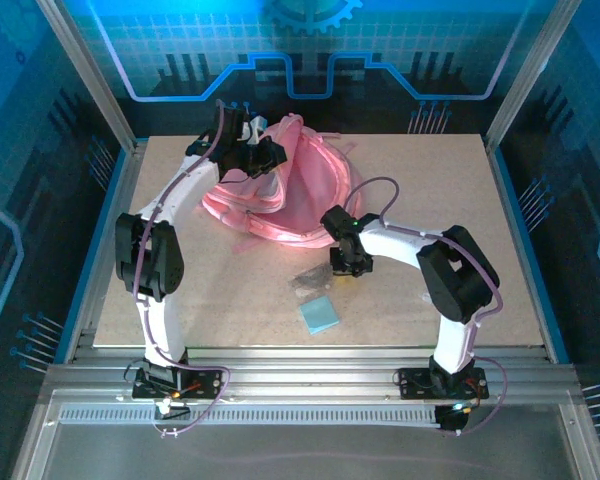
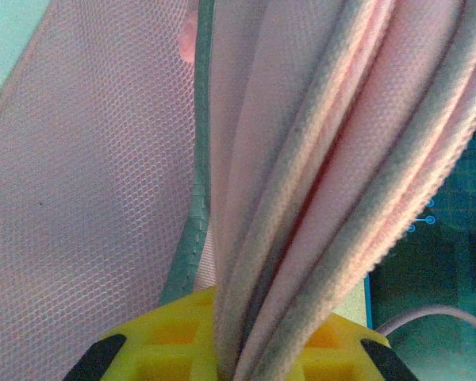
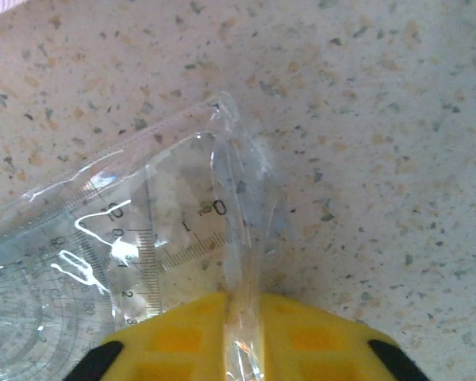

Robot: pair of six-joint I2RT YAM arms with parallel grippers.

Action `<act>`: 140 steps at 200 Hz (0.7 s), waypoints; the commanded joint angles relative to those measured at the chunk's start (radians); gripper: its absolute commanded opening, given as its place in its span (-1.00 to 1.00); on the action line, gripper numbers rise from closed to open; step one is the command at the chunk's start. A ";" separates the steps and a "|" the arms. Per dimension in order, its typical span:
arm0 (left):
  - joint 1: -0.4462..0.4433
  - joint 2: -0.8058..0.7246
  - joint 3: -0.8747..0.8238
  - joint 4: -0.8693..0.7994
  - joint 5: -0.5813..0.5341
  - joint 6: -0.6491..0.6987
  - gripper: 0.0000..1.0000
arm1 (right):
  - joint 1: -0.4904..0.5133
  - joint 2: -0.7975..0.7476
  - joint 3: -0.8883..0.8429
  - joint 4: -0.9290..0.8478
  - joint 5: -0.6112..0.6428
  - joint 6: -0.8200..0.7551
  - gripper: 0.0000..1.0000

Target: Pack the student bag

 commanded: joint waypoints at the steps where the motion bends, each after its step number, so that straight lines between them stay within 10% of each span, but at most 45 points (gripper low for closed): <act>1: 0.016 -0.038 0.035 0.036 0.010 0.031 -0.98 | -0.005 0.029 -0.053 -0.001 0.030 0.005 -0.81; 140: 0.047 -0.053 0.051 0.023 0.015 0.041 -0.97 | -0.271 -0.496 0.070 -0.039 -0.456 -0.145 -1.00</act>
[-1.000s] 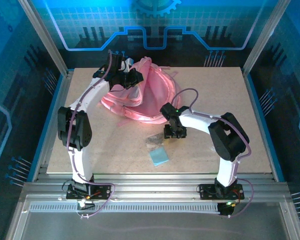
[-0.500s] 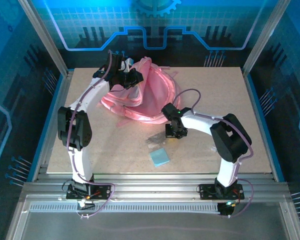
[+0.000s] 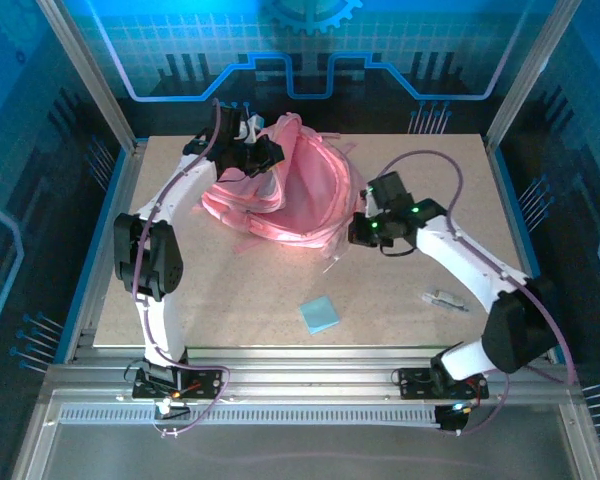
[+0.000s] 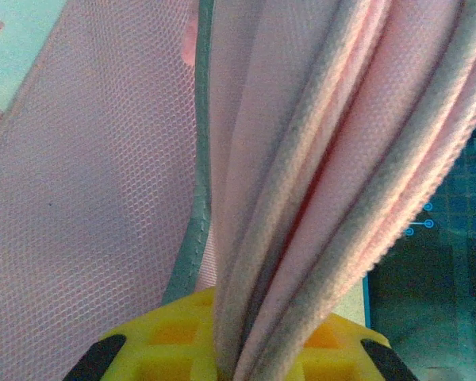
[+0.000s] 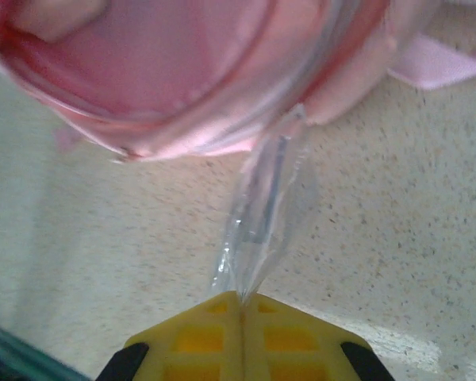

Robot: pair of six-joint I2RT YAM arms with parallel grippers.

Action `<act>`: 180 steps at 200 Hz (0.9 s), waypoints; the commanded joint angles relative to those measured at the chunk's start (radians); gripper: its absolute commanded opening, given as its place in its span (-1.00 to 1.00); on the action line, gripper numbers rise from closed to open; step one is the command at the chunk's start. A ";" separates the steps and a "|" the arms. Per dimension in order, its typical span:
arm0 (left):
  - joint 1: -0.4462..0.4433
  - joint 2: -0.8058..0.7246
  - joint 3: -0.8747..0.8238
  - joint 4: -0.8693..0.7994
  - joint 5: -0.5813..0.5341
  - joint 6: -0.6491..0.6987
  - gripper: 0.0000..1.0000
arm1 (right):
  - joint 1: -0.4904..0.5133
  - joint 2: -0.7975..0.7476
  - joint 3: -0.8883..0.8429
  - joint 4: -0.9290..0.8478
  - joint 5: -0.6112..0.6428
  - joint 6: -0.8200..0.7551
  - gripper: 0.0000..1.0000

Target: Pack the student bag

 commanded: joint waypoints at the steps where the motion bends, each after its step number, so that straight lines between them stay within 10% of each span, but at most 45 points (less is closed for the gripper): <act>1: 0.032 -0.052 0.043 0.034 0.010 0.040 -0.97 | -0.083 -0.081 0.053 -0.034 -0.150 -0.050 -1.00; 64: 0.032 -0.057 0.059 -0.017 0.064 0.068 -0.98 | -0.300 -0.066 0.213 0.105 -0.356 -0.061 -1.00; 180: 0.026 -0.046 0.181 -0.146 0.189 0.055 -1.00 | -0.170 0.612 0.571 0.591 -0.639 0.023 -1.00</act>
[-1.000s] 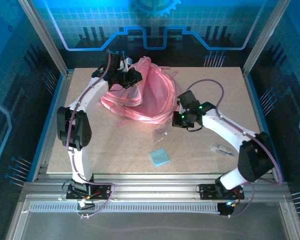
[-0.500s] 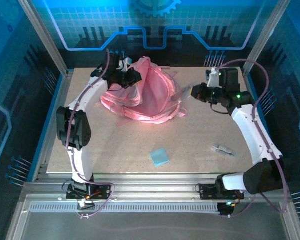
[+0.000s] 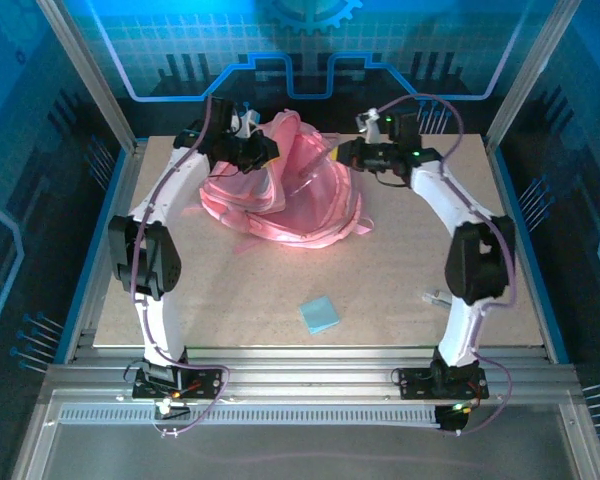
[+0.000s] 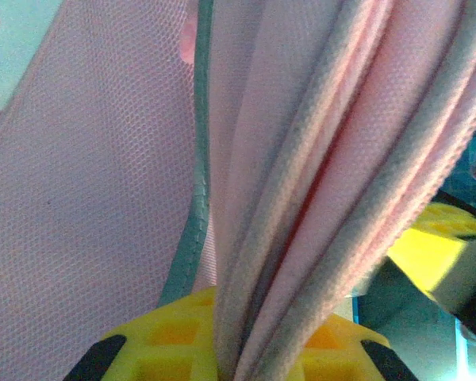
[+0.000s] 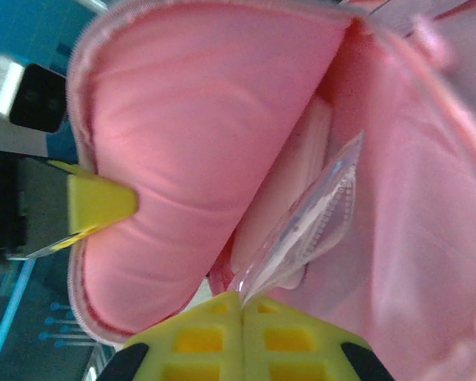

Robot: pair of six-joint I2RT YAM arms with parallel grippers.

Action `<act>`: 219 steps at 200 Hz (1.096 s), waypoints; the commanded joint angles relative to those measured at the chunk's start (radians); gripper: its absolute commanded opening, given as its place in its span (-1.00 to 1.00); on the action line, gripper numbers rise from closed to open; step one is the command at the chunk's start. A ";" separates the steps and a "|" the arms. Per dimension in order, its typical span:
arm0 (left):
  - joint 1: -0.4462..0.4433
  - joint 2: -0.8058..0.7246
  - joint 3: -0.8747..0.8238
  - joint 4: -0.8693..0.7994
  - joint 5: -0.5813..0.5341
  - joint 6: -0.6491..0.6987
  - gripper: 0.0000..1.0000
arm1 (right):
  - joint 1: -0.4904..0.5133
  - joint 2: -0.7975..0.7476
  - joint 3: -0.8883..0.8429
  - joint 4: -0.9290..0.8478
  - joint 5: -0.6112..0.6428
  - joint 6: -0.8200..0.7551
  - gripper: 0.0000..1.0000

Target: Pack the student bag

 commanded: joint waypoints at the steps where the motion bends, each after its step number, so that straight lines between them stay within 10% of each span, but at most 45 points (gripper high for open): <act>1: 0.001 -0.046 0.080 0.008 0.113 0.005 -1.00 | 0.028 0.109 0.075 0.167 -0.125 0.054 -1.00; 34: 0.000 -0.040 0.092 -0.046 0.106 0.025 -1.00 | 0.077 0.198 0.078 0.321 -0.164 0.143 -1.00; 144: -0.098 -0.063 0.088 0.053 0.116 -0.055 -1.00 | 0.178 0.567 0.627 -0.302 0.164 -0.013 -1.00; 175: -0.121 -0.070 0.021 0.136 0.062 -0.105 -1.00 | 0.171 0.566 0.667 -0.332 0.164 0.003 -0.42; 219: -0.123 -0.080 -0.105 0.296 -0.038 -0.189 -1.00 | 0.073 0.196 0.181 -0.233 0.258 -0.024 0.00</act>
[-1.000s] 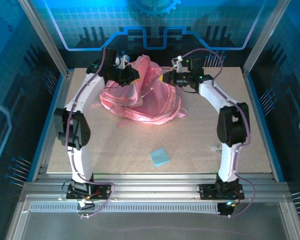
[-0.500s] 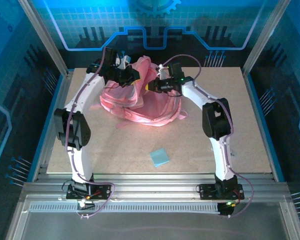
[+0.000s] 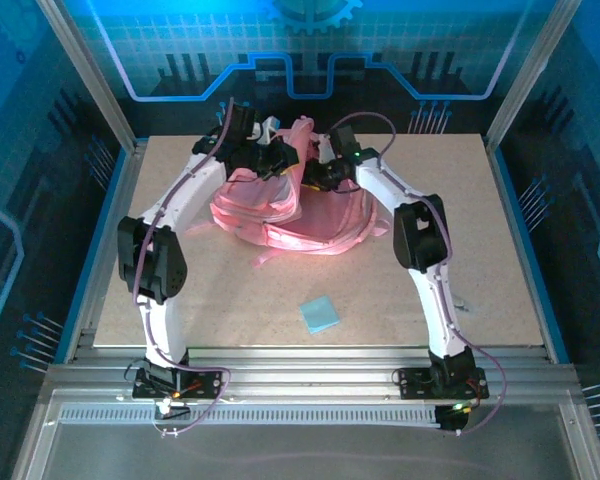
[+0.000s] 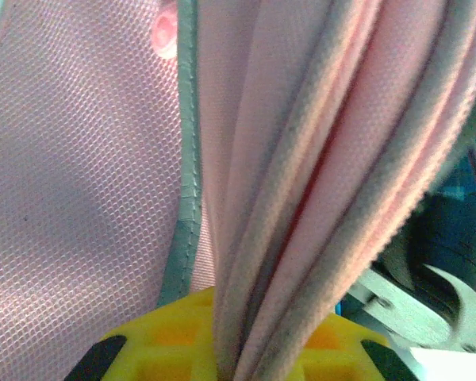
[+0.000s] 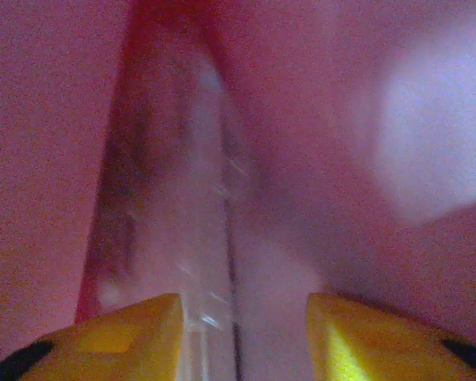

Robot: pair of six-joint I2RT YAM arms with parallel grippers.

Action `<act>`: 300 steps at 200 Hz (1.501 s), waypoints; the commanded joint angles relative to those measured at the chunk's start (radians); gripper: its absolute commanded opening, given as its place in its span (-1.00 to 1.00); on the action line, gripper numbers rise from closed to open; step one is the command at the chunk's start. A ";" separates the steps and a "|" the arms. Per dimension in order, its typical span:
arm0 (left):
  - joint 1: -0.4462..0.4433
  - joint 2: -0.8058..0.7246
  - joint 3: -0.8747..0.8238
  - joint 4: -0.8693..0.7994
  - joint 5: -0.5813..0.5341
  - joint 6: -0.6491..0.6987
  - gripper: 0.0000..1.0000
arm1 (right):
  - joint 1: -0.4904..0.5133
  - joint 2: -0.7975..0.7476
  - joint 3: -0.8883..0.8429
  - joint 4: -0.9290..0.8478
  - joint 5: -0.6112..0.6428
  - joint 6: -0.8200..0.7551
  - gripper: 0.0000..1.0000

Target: Pack the student bag

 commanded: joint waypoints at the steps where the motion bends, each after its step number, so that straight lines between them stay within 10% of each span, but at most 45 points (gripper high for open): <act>1: -0.015 -0.065 -0.037 0.198 -0.001 -0.073 -1.00 | -0.070 -0.244 -0.206 0.052 0.039 -0.013 0.00; 21: -0.018 -0.053 -0.053 0.235 -0.020 -0.088 -1.00 | -0.124 -0.412 -0.404 0.069 0.047 -0.045 0.10; 61: -0.029 -0.015 -0.038 0.250 0.012 -0.102 -0.38 | -0.138 -0.650 -0.619 -0.014 0.157 -0.129 0.18; 121: -0.029 -0.049 -0.073 0.194 0.043 -0.039 0.11 | -0.011 -0.676 -0.643 -0.037 0.267 -0.089 0.11; 202: 0.147 -0.307 -0.534 0.232 -0.144 0.009 0.27 | 0.261 -0.710 -0.811 -0.007 0.475 0.086 0.22; 300: 0.222 -0.250 -0.735 0.502 -0.233 -0.139 0.23 | 0.466 -0.438 -0.527 0.116 0.591 0.437 0.03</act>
